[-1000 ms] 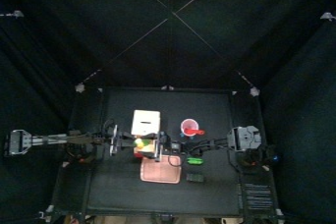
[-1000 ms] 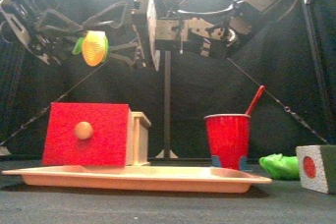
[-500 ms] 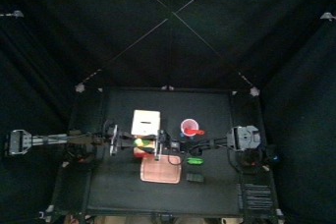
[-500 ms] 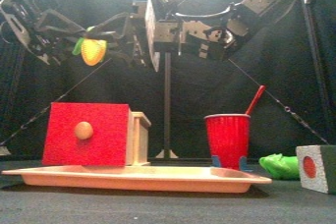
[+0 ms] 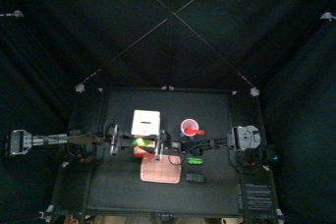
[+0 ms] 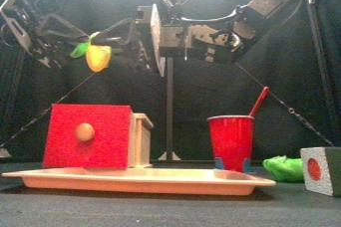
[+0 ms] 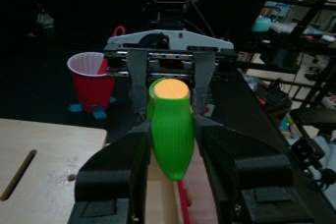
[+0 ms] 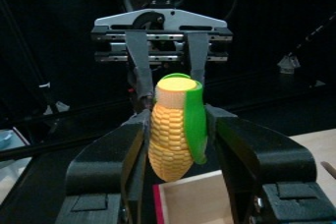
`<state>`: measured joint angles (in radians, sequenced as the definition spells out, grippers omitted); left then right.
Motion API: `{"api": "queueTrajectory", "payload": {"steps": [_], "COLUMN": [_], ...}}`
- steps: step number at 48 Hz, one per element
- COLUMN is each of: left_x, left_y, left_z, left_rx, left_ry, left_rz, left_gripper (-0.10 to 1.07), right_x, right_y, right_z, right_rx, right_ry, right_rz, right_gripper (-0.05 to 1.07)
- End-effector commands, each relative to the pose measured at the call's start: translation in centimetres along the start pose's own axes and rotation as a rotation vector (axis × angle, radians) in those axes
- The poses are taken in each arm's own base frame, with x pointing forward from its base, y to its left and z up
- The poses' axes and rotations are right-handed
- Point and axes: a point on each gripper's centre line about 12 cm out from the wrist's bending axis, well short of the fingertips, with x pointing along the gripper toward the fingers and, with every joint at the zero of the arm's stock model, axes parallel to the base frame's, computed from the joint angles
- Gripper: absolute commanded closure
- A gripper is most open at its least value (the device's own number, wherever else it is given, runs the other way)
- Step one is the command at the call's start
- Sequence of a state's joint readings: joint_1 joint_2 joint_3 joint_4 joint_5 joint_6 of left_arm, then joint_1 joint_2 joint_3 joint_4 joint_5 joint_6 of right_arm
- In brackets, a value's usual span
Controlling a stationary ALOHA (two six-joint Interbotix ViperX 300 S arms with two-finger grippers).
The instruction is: Remove corn husk and drop in drawer
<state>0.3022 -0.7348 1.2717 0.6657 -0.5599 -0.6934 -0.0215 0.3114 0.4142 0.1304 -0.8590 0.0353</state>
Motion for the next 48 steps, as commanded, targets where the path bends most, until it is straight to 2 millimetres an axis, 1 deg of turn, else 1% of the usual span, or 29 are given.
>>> {"api": "queueTrajectory", "payload": {"steps": [1,30,36,48], "left_x": [0.1,0.0,0.0,0.0], "left_y": [0.3,0.3,0.4,0.4], "left_z": [0.5,0.4,0.3,0.3], "left_rx": [0.0,-0.001,-0.003,-0.003], "left_ry": [-0.018,-0.018,-0.013,-0.013], "left_rz": [0.01,0.013,0.015,0.015], "left_gripper": [0.46,0.46,0.46,0.46], "right_x": [-0.1,-0.7,-1.4,-3.5], "right_y": [0.3,0.3,0.3,0.2], "right_z": [2.8,3.2,3.5,4.4], "right_rx": [0.003,0.002,0.0,-0.001], "right_ry": [-0.058,-0.061,-0.058,-0.055], "right_rz": [0.006,0.008,0.008,0.007], "right_gripper": [0.43,0.43,0.43,0.43]}}
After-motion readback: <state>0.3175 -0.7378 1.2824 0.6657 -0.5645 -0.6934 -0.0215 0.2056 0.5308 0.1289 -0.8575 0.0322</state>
